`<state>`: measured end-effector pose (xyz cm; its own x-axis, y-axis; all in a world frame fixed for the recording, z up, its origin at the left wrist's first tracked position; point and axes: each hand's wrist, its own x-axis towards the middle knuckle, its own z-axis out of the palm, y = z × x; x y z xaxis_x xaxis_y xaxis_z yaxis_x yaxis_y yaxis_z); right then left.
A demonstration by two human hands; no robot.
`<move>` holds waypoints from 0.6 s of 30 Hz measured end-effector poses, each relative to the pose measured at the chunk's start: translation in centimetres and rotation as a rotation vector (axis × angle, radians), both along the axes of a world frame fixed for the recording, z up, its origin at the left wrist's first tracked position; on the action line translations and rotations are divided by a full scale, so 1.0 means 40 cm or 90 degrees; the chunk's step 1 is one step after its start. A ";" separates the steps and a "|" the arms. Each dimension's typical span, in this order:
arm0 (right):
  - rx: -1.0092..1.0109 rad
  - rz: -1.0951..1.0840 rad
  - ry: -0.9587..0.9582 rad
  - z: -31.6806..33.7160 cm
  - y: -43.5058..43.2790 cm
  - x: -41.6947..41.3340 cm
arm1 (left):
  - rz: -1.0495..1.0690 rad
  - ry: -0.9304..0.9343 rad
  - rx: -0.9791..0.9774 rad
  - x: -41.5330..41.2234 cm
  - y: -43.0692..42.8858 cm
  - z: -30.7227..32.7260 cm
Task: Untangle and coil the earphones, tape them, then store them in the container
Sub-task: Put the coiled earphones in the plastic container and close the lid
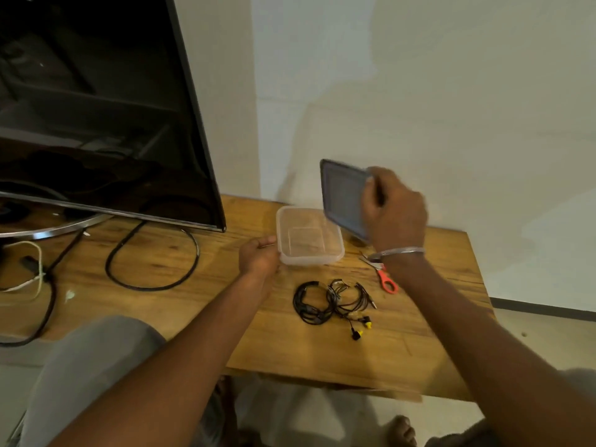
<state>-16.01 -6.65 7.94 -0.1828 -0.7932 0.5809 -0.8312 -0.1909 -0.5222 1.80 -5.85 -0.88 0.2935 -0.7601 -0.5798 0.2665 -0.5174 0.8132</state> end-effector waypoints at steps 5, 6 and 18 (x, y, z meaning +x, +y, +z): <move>0.062 -0.117 -0.232 0.024 0.017 -0.204 | -0.087 -0.349 -0.109 -0.006 0.014 0.018; 0.105 -0.134 -0.215 0.012 0.029 -0.245 | -0.119 -0.459 -0.186 -0.009 0.022 0.025; 0.471 -0.122 -0.049 -0.228 0.041 -0.433 | -1.016 -0.824 -0.224 -0.060 0.126 0.054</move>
<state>-33.35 -5.02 -1.18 -0.3746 -0.9207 -0.1095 -0.7702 0.3748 -0.5160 -0.58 -0.80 1.27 -0.5553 -0.7098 -0.4333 -0.8286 0.5166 0.2158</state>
